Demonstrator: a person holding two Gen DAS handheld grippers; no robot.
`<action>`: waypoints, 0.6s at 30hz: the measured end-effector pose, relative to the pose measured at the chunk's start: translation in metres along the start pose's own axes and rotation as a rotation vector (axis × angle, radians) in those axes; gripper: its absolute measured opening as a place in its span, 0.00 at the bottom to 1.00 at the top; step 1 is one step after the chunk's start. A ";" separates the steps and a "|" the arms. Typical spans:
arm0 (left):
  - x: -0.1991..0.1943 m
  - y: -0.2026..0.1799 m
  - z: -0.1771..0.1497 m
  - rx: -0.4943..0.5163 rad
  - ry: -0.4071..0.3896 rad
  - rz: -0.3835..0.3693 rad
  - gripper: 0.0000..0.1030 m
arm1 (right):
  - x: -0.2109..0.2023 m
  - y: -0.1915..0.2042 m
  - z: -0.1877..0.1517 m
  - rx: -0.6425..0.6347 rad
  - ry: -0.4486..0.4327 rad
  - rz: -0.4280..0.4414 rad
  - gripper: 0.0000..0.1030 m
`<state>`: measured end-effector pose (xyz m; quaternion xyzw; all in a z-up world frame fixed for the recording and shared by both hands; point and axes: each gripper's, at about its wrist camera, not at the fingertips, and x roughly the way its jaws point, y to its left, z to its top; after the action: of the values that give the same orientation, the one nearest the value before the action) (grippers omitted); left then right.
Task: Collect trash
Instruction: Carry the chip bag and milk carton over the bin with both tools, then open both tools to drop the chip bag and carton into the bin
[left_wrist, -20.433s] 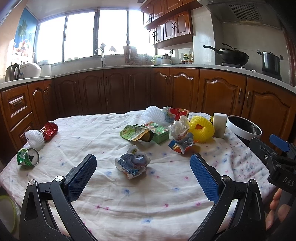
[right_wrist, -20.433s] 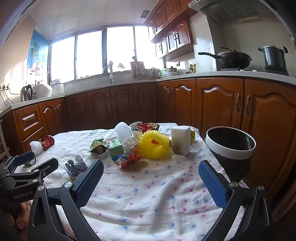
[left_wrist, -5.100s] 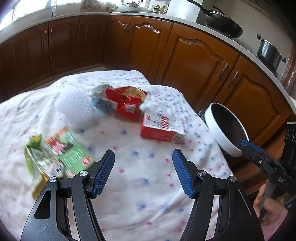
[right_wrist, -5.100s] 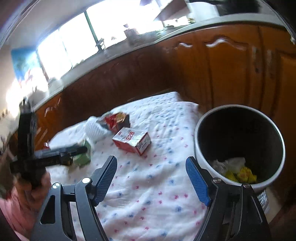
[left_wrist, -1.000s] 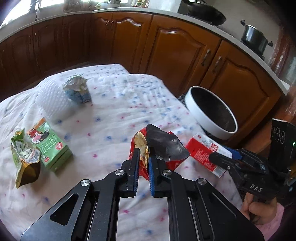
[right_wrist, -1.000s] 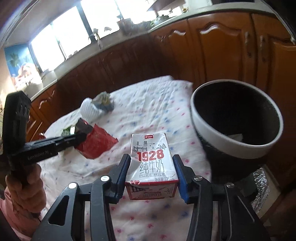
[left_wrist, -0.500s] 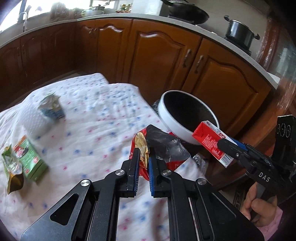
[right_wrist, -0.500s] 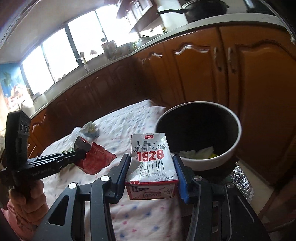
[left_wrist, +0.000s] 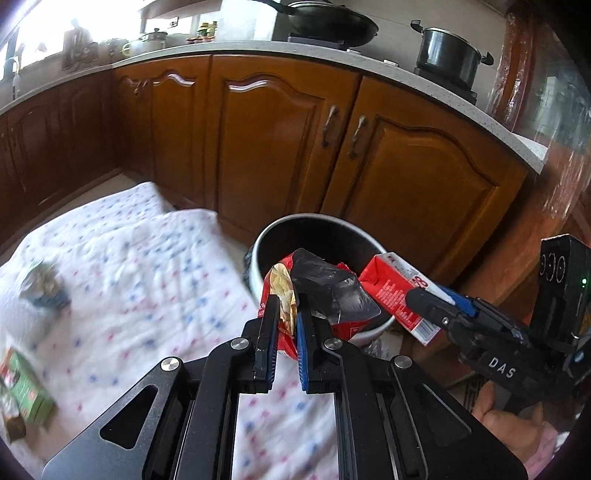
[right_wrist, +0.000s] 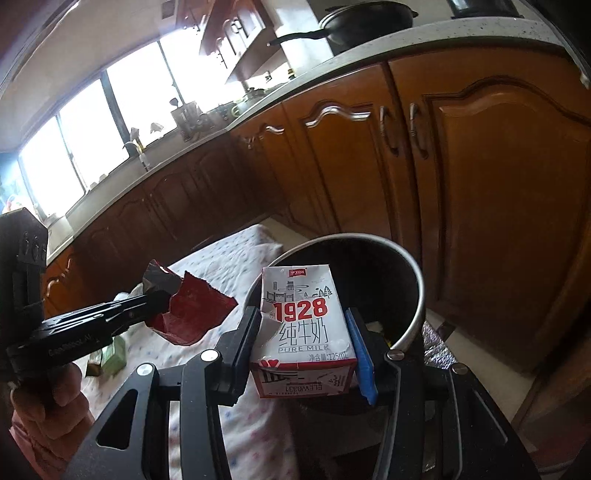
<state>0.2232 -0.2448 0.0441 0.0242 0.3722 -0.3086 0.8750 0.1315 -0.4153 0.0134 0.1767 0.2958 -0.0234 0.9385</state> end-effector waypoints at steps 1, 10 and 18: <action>0.004 -0.003 0.004 0.004 -0.004 0.001 0.07 | 0.003 -0.003 0.003 0.005 0.003 -0.002 0.46; 0.056 -0.018 0.029 0.015 0.041 -0.001 0.08 | 0.025 -0.024 0.017 0.030 0.030 -0.020 0.46; 0.084 -0.019 0.027 0.020 0.090 0.008 0.11 | 0.041 -0.033 0.017 0.039 0.062 -0.025 0.47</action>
<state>0.2748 -0.3113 0.0115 0.0483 0.4080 -0.3075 0.8583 0.1702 -0.4493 -0.0073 0.1917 0.3265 -0.0355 0.9249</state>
